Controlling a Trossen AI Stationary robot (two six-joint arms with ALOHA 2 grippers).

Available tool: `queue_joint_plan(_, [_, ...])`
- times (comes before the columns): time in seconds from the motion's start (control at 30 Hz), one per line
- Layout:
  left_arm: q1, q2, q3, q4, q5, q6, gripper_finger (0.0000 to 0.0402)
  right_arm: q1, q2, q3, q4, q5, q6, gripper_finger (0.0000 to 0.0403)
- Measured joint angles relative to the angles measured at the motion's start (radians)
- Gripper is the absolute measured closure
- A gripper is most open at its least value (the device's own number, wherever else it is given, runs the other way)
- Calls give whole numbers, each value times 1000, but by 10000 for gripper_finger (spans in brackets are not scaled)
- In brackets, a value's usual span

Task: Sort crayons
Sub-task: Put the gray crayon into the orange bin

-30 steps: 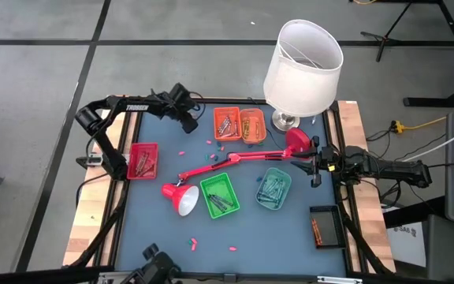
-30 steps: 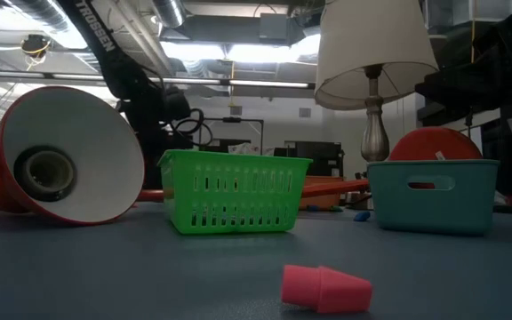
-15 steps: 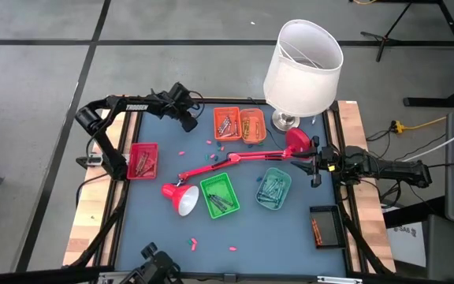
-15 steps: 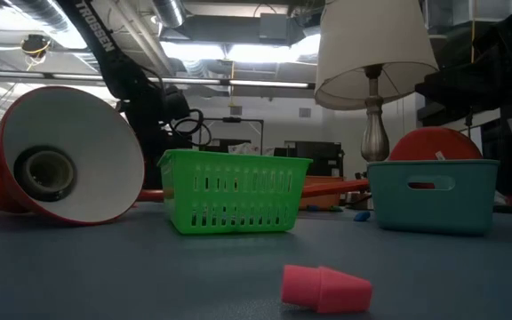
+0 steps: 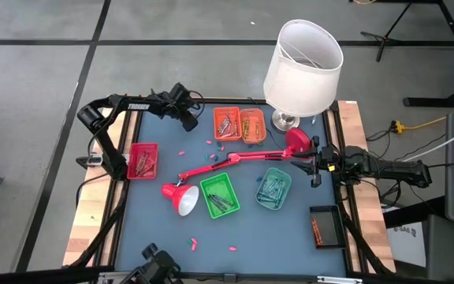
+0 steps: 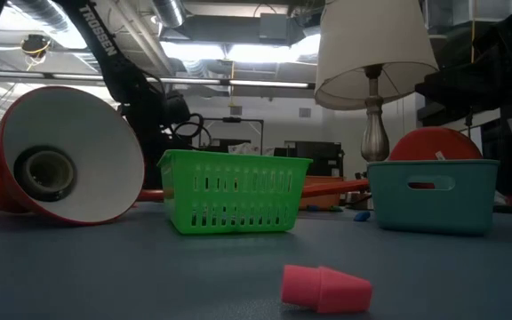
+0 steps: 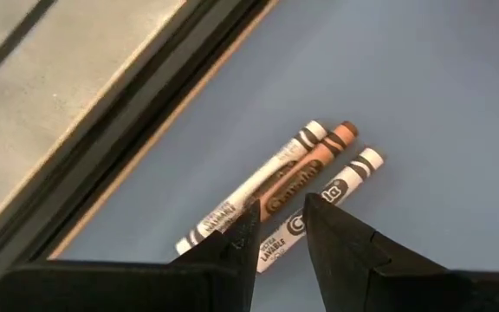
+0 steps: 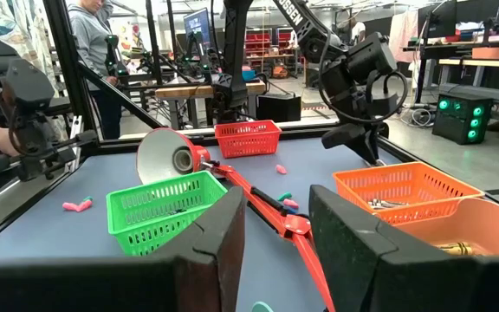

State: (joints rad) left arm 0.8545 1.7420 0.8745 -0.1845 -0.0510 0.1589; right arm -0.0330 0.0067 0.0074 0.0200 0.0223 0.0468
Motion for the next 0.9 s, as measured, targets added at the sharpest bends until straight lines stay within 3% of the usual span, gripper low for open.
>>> queue_joint_plan(0.37, [-5, 4, -2, -41, 71, 0, 315, 0, 0, 0, 0, 0, 0, 274])
queue_joint_plan(0.7, [-7, 3, -1, -65, 70, 1, 316, 0, 0, 0, 0, 0, 0, 274])
queue_joint_plan(0.9, [-7, 3, -1, -69, 71, 9, 347, 0, 0, 0, 0, 0, 0, 274])
